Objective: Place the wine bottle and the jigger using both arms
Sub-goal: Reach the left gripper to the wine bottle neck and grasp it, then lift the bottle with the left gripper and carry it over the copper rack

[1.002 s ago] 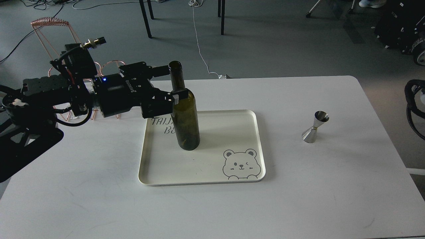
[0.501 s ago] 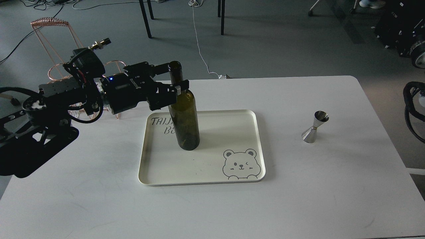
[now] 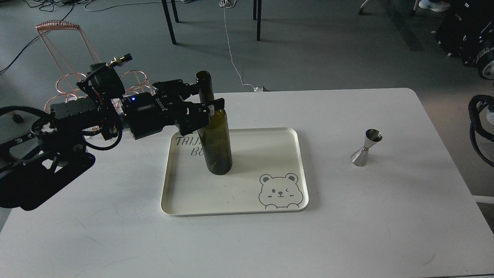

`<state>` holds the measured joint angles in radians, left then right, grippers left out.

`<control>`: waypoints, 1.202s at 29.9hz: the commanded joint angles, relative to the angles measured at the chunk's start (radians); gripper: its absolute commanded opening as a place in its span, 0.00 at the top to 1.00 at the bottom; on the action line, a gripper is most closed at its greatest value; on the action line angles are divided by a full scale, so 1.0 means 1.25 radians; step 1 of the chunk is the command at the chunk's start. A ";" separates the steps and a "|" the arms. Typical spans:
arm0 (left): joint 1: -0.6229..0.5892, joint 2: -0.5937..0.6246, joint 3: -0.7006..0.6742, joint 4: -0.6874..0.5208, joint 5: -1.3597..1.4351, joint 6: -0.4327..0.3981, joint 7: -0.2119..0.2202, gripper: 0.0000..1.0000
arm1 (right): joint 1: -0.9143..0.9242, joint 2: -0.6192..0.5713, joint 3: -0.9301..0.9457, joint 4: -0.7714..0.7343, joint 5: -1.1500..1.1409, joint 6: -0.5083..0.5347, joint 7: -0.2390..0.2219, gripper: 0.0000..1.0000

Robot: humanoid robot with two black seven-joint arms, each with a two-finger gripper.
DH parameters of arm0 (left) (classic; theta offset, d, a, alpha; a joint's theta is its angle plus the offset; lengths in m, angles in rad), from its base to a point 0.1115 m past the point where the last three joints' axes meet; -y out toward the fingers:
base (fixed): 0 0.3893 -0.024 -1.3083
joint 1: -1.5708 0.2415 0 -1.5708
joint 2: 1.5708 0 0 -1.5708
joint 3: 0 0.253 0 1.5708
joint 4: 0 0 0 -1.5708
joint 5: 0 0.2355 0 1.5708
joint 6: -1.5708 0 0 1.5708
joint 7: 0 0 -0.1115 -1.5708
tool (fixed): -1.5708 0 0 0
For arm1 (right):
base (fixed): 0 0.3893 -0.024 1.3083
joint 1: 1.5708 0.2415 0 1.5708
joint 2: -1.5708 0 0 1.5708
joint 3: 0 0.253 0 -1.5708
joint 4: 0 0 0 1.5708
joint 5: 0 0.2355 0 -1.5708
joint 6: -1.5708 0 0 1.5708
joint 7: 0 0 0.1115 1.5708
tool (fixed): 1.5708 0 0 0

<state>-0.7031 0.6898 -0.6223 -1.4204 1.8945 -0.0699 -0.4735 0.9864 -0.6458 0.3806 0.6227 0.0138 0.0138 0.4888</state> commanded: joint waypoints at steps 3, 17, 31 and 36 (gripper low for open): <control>-0.001 0.000 0.002 0.000 0.000 0.003 0.000 0.43 | -0.001 0.000 0.006 0.000 0.000 0.000 0.000 0.04; 0.000 0.002 0.002 0.002 0.004 0.003 0.001 0.61 | 0.000 0.000 0.011 -0.001 -0.001 0.001 0.000 0.04; -0.036 0.037 -0.014 -0.007 -0.024 0.002 0.005 0.81 | -0.001 0.000 0.034 -0.011 0.000 0.005 0.000 0.04; -0.089 0.100 -0.013 -0.012 -0.094 -0.001 0.005 0.81 | -0.001 0.004 0.073 -0.013 0.007 0.048 0.000 0.04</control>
<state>-0.7828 0.7683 -0.6394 -1.4346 1.8171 -0.0684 -0.4652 0.9850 -0.6441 0.4453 0.6084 0.0142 0.0443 0.4887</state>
